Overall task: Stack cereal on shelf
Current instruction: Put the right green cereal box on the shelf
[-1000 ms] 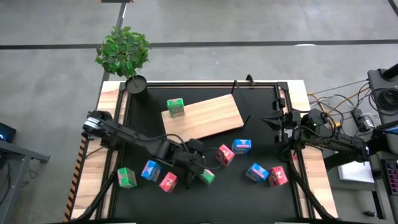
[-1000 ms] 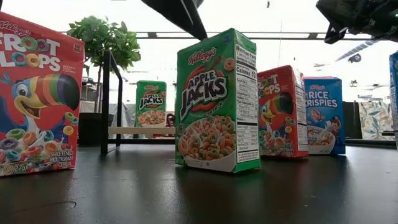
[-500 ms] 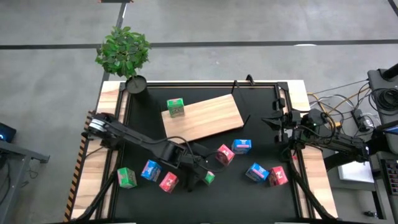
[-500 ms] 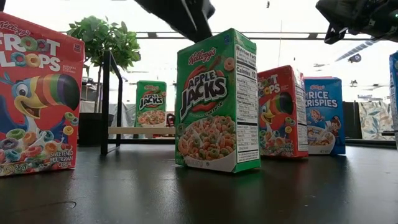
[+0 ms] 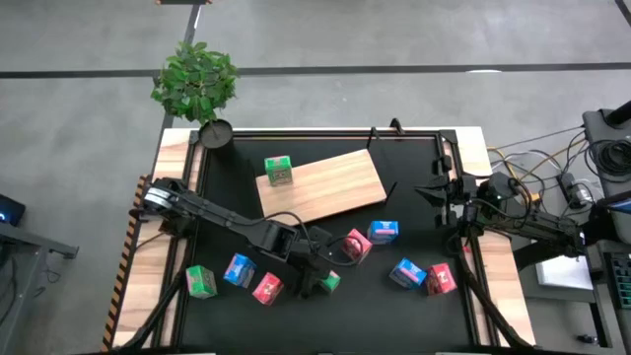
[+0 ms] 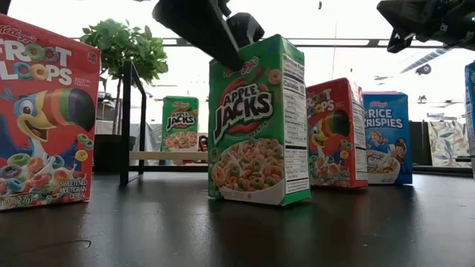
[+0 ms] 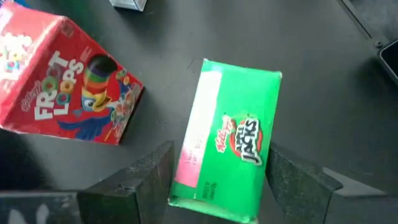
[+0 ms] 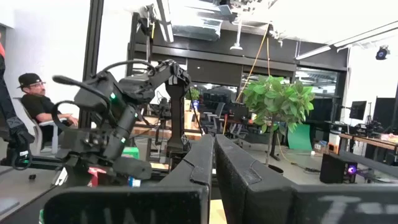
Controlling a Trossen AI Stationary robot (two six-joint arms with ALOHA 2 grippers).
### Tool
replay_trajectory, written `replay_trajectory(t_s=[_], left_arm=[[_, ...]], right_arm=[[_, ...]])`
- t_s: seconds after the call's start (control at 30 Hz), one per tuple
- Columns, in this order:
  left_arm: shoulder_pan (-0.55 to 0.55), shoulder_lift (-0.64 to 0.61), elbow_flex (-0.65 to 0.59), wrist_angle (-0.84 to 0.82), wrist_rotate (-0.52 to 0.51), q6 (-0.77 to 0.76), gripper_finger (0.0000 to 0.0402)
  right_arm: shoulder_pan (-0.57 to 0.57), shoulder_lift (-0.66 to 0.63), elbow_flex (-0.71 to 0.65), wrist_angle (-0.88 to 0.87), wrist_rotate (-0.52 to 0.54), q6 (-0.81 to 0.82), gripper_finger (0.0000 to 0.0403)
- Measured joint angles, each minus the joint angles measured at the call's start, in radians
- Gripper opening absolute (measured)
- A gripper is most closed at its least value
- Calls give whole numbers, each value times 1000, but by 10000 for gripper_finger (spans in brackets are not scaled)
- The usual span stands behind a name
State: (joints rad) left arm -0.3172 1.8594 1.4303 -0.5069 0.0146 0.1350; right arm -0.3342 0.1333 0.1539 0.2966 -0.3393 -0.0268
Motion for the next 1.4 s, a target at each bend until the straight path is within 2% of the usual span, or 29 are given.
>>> replay_trajectory(t_s=[0.4,0.5,0.67,0.87,1.07,1.27,1.4], left_arm=[[0,-1,-3,5,5,-5,161],[0,-16,8,-59,-5,6,154],[20,-126,11,-190,-210,36,152],[147,-312,-45,-245,-311,-33,152],[356,-494,-232,-235,-320,-128,152],[492,-586,-379,-140,-183,-176,152],[501,-589,-404,-138,-181,-182,152]], right_arm=[[0,0,0,0,0,0,9],[0,0,0,0,0,0,9],[0,0,0,-1,0,1,9],[0,0,-1,-2,0,1,9],[0,0,-1,-2,0,1,9],[0,0,-1,0,0,1,9],[0,0,-1,0,0,1,9]])
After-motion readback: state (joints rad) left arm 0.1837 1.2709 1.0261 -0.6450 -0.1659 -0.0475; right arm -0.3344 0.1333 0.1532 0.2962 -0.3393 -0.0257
